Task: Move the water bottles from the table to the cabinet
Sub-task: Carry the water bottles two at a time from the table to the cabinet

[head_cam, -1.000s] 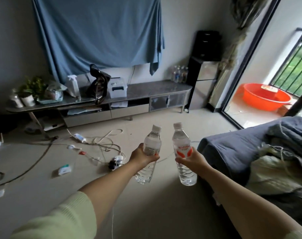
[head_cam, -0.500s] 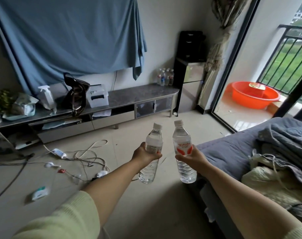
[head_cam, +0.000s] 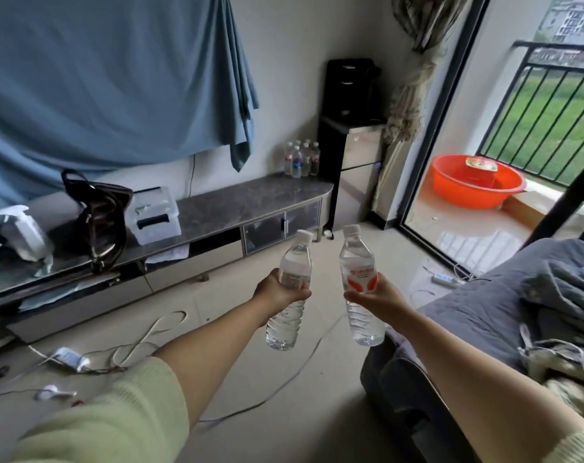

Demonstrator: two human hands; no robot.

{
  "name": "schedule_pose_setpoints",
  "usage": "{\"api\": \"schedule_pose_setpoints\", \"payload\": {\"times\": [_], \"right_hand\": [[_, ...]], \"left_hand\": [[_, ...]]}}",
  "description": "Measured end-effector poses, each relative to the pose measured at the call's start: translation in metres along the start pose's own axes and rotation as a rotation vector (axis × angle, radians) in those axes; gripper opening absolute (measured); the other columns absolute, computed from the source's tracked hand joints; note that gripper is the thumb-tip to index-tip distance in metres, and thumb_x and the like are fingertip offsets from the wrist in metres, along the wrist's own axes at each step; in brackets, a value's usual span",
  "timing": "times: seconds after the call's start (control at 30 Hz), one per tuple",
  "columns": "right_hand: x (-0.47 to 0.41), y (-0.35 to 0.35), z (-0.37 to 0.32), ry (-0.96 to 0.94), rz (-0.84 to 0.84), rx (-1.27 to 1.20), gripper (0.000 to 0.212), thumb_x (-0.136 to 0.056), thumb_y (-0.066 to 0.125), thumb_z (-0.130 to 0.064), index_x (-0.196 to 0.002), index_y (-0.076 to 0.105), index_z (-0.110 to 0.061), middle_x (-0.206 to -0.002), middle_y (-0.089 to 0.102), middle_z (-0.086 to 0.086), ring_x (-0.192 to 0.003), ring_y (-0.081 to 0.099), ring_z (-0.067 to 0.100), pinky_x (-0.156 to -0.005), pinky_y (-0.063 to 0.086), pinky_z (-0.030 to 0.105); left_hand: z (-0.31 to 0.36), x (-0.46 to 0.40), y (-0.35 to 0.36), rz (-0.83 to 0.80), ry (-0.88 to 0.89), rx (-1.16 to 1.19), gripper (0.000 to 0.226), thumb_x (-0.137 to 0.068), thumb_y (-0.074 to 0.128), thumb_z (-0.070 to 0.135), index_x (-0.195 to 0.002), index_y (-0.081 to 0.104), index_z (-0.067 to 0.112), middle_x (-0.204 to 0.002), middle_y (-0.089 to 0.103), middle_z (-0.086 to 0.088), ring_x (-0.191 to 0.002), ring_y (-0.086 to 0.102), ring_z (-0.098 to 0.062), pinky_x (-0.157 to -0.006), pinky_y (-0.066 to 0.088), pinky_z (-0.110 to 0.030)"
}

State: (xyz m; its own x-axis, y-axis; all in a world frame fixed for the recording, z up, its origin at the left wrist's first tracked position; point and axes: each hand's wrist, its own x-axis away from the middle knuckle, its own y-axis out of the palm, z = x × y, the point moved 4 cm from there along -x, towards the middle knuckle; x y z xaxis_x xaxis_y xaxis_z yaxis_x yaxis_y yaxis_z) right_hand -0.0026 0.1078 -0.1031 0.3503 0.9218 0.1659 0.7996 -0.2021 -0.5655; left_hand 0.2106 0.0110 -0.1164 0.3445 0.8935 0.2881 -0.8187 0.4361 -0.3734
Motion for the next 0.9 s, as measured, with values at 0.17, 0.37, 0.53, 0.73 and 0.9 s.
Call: {"api": "schedule_pose_setpoints", "payload": {"times": [0.17,0.37,0.53,0.73,0.9], "right_hand": [[-0.058,0.009,-0.015,0.029,0.049,-0.123,0.024,-0.078,0.078,-0.026,-0.096,0.062,-0.024,-0.093,0.071,0.005,-0.089,0.066,0.024,-0.081,0.053,0.038],[-0.133,0.006,-0.022,0.031,0.024,-0.151,0.021,-0.079,0.077,-0.023,-0.09,0.06,-0.026,-0.091,0.071,0.005,-0.087,0.067,0.025,-0.086,0.054,0.042],[-0.228,-0.013,-0.018,0.024,0.011,-0.162,0.021,-0.078,0.078,-0.022,-0.092,0.062,-0.025,-0.092,0.072,0.007,-0.089,0.068,0.026,-0.085,0.054,0.041],[-0.348,-0.048,-0.01,0.054,-0.057,-0.16,0.038,-0.076,0.08,-0.025,-0.108,0.061,-0.017,-0.096,0.071,0.006,-0.089,0.067,0.023,-0.085,0.055,0.04],[-0.428,-0.062,-0.006,0.08,-0.069,-0.206,0.038,-0.078,0.079,-0.025,-0.11,0.059,-0.018,-0.098,0.07,0.005,-0.092,0.066,0.022,-0.081,0.052,0.034]], "left_hand": [[0.013,-0.073,-0.028,0.029,0.0,-0.001,0.065,-0.046,0.08,0.048,-0.105,0.062,0.029,-0.1,0.071,0.006,-0.094,0.066,-0.016,-0.089,0.052,-0.034],[0.022,-0.154,-0.029,0.013,-0.04,-0.014,0.076,-0.036,0.077,0.057,-0.105,0.065,0.028,-0.098,0.072,0.007,-0.092,0.067,-0.014,-0.087,0.053,-0.033],[0.04,-0.238,-0.017,-0.003,-0.055,-0.009,0.075,-0.037,0.077,0.056,-0.104,0.066,0.025,-0.098,0.072,0.006,-0.092,0.067,-0.014,-0.085,0.053,-0.031],[0.092,-0.335,-0.001,0.02,-0.05,0.052,0.043,-0.059,0.085,0.034,-0.097,0.066,0.024,-0.096,0.073,0.003,-0.092,0.067,-0.016,-0.088,0.051,-0.031],[0.103,-0.408,0.009,0.04,-0.104,0.087,0.077,-0.042,0.081,0.045,-0.112,0.062,0.02,-0.103,0.072,0.0,-0.095,0.067,-0.017,-0.09,0.052,-0.033]]}}
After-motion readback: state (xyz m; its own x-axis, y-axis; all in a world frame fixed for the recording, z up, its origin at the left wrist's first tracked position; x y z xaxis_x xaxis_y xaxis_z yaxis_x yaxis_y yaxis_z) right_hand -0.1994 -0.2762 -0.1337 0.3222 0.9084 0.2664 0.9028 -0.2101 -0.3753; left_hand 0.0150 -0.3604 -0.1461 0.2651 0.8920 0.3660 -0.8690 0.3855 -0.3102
